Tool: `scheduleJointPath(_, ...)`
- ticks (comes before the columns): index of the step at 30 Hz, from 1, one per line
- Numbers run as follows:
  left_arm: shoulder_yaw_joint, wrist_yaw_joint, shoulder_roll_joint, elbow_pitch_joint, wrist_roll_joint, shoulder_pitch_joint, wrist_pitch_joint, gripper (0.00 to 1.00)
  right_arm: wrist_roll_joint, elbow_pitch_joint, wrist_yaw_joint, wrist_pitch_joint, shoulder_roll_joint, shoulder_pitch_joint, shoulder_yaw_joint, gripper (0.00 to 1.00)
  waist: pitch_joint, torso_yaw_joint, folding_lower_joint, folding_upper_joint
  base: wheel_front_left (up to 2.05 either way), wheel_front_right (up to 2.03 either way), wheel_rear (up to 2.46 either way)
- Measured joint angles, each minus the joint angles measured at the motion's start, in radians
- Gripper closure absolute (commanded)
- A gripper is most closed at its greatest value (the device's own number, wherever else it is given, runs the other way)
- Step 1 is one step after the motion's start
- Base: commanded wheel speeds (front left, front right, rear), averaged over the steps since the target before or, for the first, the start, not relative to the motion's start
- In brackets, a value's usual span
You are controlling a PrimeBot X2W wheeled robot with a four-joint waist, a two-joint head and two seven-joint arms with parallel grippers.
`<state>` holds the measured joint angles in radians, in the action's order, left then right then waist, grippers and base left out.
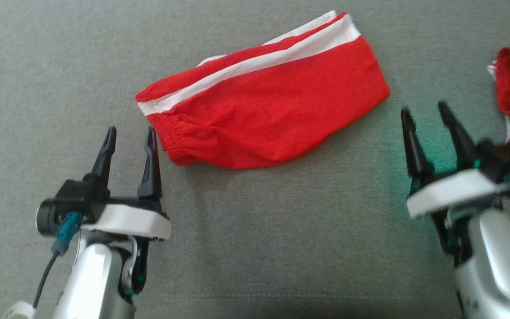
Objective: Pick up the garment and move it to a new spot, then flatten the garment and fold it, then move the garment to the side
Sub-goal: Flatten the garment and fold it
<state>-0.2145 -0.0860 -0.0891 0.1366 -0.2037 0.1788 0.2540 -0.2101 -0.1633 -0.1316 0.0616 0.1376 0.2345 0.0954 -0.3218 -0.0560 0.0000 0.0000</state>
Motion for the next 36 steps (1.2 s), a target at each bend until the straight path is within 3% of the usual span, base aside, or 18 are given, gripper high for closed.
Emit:
scheduleJointPath(11, -0.028, 0.016, 0.027, -0.003, 0.000, 0.037, 0.000, 0.00, -0.040, -0.430, 0.000, 0.000, 0.049, 0.305, 0.079, 0.00, -0.060, -0.093, 0.0000, 0.0000, 0.00, 0.00, 0.00)
scheduleJointPath(19, -0.025, 0.016, 0.033, 0.003, 0.000, 0.037, 0.000, 0.00, -0.120, -0.569, 0.000, -0.080, 0.048, 0.427, 0.148, 0.00, -0.066, -0.112, 0.0000, 0.0000, 0.00, 0.00, 0.00)
scheduleJointPath(21, -0.023, 0.016, 0.034, 0.003, 0.001, 0.037, 0.000, 0.00, -0.149, -0.581, 0.000, -0.103, 0.047, 0.437, 0.165, 0.96, -0.063, -0.108, 0.0000, 0.0000, 0.00, 0.00, 0.00)
scheduleJointPath(22, -0.022, 0.016, 0.034, 0.003, 0.004, 0.037, 0.000, 0.00, -0.156, -0.583, 0.000, -0.105, 0.047, 0.438, 0.173, 1.00, -0.061, -0.106, 0.0000, 0.0000, 0.00, 0.00, 0.00)
scheduleJointPath(29, -0.001, 0.022, 0.037, 0.002, 0.009, 0.036, 0.000, 0.00, -0.201, -0.575, 0.000, -0.077, 0.034, 0.421, 0.217, 1.00, -0.050, -0.078, 0.0000, 0.0000, 0.00, 0.00, 0.00)
scheduleJointPath(36, 0.014, 0.025, 0.036, -0.005, 0.021, 0.028, 0.000, 0.00, -0.224, -0.464, 0.000, -0.011, 0.013, 0.266, 0.207, 1.00, -0.033, -0.025, 0.0000, 0.0000, 0.00, 0.00, 0.00)
